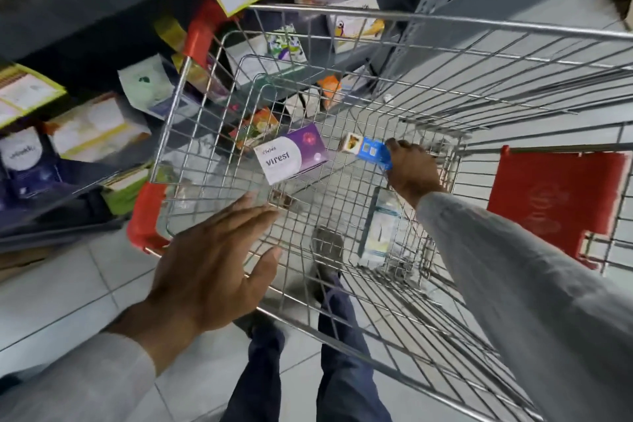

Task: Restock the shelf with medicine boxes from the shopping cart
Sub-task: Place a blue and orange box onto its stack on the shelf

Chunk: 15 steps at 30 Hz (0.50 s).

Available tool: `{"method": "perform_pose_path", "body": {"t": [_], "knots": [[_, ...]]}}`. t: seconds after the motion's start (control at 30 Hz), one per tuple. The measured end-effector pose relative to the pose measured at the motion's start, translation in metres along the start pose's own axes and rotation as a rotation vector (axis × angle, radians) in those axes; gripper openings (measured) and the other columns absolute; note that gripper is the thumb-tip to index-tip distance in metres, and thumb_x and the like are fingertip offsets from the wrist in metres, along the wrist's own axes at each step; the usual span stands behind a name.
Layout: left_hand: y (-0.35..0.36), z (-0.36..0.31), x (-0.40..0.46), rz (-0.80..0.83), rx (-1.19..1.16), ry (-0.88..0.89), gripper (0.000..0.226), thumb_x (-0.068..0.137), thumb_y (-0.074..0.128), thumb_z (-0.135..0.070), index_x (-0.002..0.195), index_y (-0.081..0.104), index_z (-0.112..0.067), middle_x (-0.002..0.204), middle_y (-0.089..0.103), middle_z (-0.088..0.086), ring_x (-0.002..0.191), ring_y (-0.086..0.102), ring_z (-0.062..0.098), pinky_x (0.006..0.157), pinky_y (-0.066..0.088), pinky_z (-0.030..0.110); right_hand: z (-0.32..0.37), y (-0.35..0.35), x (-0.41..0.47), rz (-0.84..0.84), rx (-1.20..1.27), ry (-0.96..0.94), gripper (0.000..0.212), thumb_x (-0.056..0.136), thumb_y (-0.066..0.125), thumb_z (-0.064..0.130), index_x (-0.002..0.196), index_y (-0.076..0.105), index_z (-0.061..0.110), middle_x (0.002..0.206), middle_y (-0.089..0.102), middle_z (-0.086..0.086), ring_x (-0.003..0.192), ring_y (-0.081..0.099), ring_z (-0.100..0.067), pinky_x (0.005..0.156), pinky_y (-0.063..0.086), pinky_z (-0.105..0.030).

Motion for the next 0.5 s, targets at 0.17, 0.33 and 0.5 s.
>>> {"method": "perform_pose_path", "body": {"t": [0.17,0.33,0.5], "knots": [[-0.003,-0.003,-0.001,-0.047,-0.006,0.000,0.061,0.092,0.044,-0.051,0.142,0.060,-0.019,0.145,0.062,0.002,0.144,0.046,0.018,0.106,0.047,0.039,0.000,-0.009,-0.013,-0.035,0.172,0.028,0.024,0.089,0.060,0.017,0.112,0.063,0.013,0.098,0.074,-0.009,0.081,0.067,-0.027,0.062,0.044,-0.027],[-0.007,-0.011,-0.004,-0.086,-0.033,0.014,0.061,0.096,0.043,-0.048,0.143,0.059,-0.015,0.148,0.060,0.006,0.144,0.047,0.022,0.113,0.036,0.035,0.010,-0.061,-0.062,0.025,0.443,0.053,0.052,0.077,0.082,0.028,0.122,0.056,0.022,0.103,0.075,-0.008,0.083,0.071,-0.026,0.072,0.059,-0.035],[-0.053,-0.022,-0.022,-0.206,-0.135,0.068,0.043,0.099,0.054,-0.033,0.136,0.065,-0.014,0.142,0.065,0.005,0.138,0.054,0.021,0.115,0.028,0.023,0.052,-0.158,-0.131,-0.065,0.520,-0.013,0.053,0.076,0.087,0.023,0.122,0.062,0.017,0.099,0.067,0.004,0.080,0.066,-0.019,0.064,0.047,-0.021]]}}
Point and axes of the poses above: each hand's wrist, its own x-axis towards the middle knuckle, its own y-axis out of the palm, z = x × y, the point moved 3 cm from there along x, towards the middle knuckle
